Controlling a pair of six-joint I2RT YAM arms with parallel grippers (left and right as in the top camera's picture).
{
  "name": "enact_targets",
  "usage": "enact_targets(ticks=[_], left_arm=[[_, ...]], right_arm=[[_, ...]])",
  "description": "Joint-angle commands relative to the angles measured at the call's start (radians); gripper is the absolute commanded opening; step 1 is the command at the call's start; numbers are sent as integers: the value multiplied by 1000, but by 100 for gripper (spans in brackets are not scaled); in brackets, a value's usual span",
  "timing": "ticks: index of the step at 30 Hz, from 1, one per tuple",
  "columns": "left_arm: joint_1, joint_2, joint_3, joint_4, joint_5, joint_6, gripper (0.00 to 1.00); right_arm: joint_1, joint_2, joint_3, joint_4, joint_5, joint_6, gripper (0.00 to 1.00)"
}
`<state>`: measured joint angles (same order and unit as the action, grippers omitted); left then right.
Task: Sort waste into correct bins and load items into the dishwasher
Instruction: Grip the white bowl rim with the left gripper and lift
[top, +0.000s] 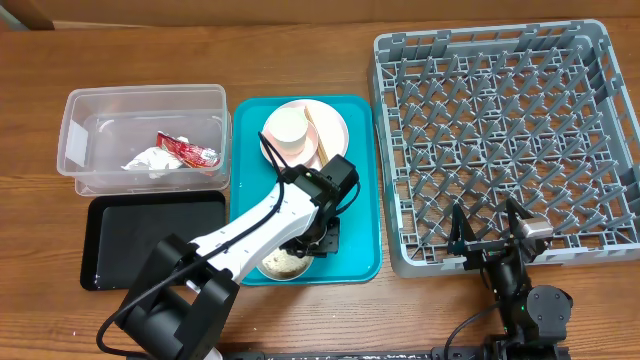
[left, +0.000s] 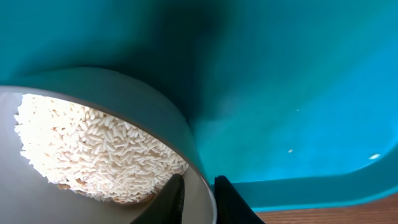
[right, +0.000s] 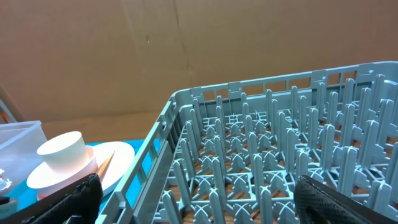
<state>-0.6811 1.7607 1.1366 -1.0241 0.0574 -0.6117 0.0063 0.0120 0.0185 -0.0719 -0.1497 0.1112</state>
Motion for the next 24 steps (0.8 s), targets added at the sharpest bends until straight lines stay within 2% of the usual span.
enact_targets(ticks=[1,7,24], left_arm=[[-6,-13,-15,0,-70,-12,19],[-6,-13,-14,2,-172,-13,13],[-6,-13,-14,91,-301,-13,12]], right_arm=[[-2,-9,-11,5,3,2,100],[-2,-9,-11,5,3,2,100],[-2,-9,-11,5,3,2,100]])
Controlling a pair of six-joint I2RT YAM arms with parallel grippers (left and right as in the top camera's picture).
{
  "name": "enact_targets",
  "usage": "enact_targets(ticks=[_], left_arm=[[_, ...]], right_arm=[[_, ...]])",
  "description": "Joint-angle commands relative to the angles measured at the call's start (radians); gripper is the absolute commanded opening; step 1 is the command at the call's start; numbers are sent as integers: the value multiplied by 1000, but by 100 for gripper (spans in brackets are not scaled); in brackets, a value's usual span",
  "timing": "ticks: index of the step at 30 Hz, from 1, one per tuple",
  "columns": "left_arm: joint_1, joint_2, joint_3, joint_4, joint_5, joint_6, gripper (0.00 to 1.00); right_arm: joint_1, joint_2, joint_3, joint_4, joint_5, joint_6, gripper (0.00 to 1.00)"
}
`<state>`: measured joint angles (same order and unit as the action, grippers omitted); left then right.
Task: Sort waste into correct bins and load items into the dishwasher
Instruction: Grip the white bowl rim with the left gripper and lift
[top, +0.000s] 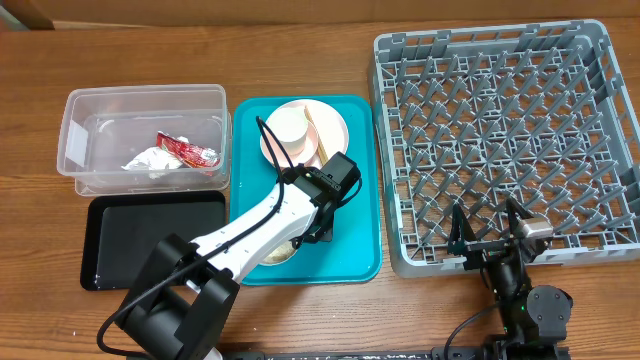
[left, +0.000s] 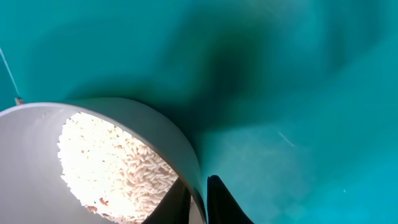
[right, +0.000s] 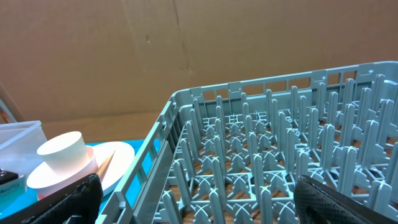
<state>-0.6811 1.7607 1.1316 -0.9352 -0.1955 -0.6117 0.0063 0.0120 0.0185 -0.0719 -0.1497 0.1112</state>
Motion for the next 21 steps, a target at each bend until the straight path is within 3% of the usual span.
enact_targets(ticks=[1,21], left_arm=[[-6,-13,-10,1,-48,-13,12],[-6,-13,-10,-55,29,-13,17]], right_arm=[[-2,-9,-11,5,3,2,100],[-2,-9,-11,5,3,2,100]])
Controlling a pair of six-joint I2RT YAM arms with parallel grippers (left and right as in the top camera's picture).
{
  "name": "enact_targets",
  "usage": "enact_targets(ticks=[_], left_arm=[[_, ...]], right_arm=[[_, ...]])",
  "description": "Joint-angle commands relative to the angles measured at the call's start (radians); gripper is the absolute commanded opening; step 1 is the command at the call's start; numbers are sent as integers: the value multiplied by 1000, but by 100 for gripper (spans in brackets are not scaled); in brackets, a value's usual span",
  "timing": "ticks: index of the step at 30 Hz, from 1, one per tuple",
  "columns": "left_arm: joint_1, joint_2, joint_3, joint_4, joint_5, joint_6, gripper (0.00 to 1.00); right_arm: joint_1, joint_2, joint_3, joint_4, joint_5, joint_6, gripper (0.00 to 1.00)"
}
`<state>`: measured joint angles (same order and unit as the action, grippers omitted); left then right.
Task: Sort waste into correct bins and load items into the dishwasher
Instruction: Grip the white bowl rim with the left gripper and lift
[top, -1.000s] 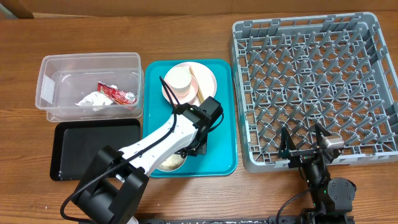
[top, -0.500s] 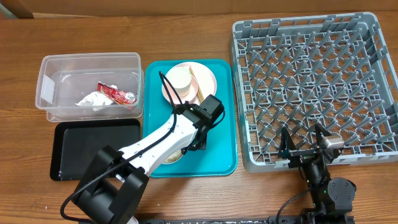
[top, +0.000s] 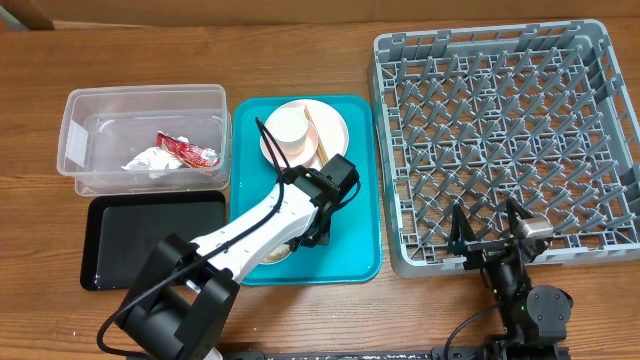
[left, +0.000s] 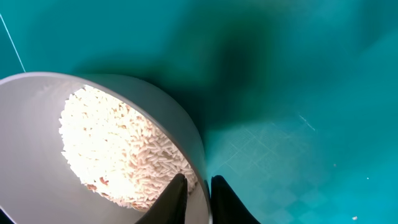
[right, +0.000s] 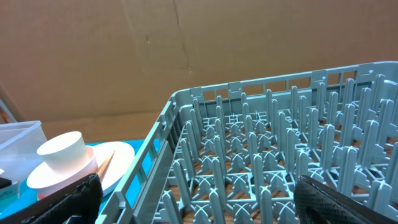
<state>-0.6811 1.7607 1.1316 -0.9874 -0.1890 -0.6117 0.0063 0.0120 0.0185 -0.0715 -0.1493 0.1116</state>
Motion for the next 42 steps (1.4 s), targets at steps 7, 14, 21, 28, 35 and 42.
enact_targets(ticks=[7,14,21,28,35,42], left_arm=[[-6,-13,-10,-6,35,-13,18],[-6,-13,-11,-6,51,-13,13],[-6,-13,-11,-6,51,-13,10],[-6,-13,-11,-6,51,-13,14],[-6,-13,-11,-2,52,-13,4],[-6,-13,27,-9,50,-7,4]], right_arm=[[-2,-9,-11,5,3,1,100],[-2,-9,-11,5,3,1,100],[-2,-9,-11,5,3,1,100],[-2,-9,-11,5,3,1,100],[-2,-9,-11,5,3,1,100],[-2,-9,-11,5,3,1,100]])
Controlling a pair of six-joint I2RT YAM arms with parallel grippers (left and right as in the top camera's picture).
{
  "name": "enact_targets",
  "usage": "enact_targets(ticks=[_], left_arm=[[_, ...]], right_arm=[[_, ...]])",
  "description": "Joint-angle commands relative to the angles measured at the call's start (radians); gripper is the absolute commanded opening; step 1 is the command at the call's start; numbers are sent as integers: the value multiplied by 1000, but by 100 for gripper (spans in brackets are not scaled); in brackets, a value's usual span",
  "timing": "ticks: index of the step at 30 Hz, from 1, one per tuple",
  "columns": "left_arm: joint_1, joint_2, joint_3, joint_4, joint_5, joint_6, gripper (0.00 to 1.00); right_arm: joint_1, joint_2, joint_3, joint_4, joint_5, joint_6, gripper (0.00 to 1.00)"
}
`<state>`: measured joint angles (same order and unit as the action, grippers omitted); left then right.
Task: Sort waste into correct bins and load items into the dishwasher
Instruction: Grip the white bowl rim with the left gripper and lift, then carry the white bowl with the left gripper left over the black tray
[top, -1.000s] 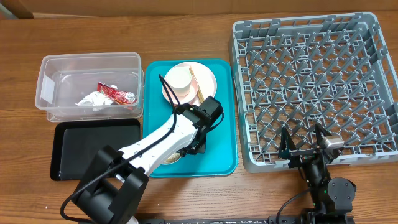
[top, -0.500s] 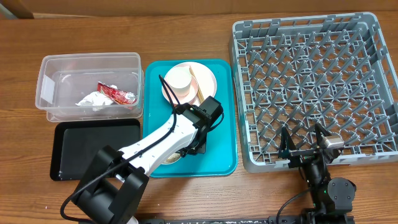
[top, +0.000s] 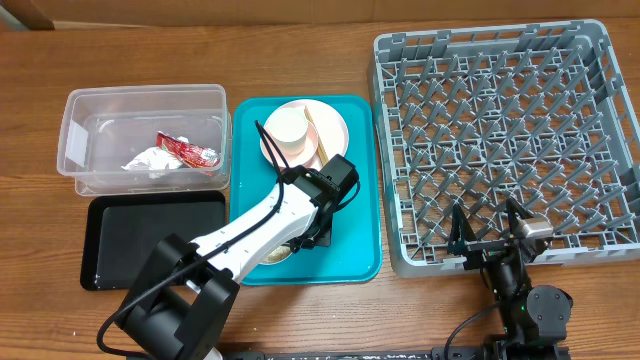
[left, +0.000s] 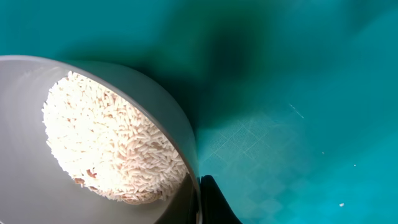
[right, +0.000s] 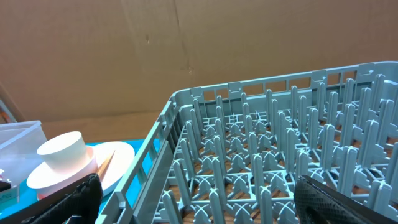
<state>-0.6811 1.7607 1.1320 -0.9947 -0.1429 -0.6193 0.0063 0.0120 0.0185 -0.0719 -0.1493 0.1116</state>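
Note:
A grey bowl (left: 25, 180) holding white rice (left: 112, 143) sits over the teal tray (left: 298, 93). My left gripper (left: 198, 190) is shut on the bowl's rim, one finger inside and one outside. From overhead, the left gripper (top: 312, 238) is over the tray's front half and the arm hides most of the bowl (top: 274, 256). My right gripper (top: 490, 232) stands open at the front edge of the grey dish rack (top: 500, 120), with nothing between its fingers. In the right wrist view the right gripper (right: 196, 186) faces the dish rack (right: 267, 143).
A pink plate (top: 335, 125) with a white cup (top: 285, 127) and a chopstick lies at the tray's (top: 360, 200) far end. A clear bin (top: 75, 140) at the left holds a red wrapper (top: 185, 150) and crumpled paper. A black tray (top: 150, 235) lies in front of it.
The left fingers, which had a small gap around the bowl's rim, now press tight on it. The bowl sits slightly differently in the wrist view. The right arm has not moved.
The left fingers first straddled the rim of the rice bowl close to the tray's front wall. Then bowl and gripper were a little further in on the tray, that wall out of the wrist view. Now the fingers pinch the rim. The right gripper stayed open by the rack.

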Motion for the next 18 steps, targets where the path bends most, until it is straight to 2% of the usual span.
enact_targets(ticks=[1,13,18], left_arm=[[-6,-13,42,-8,4,13,4],[-3,-45,220,-211,-25,35,4],[13,-121,226,-206,-12,40,4]], right_arm=[[-2,-9,-11,5,3,1,100],[-2,-9,-11,5,3,1,100],[-2,-9,-11,5,3,1,100]])
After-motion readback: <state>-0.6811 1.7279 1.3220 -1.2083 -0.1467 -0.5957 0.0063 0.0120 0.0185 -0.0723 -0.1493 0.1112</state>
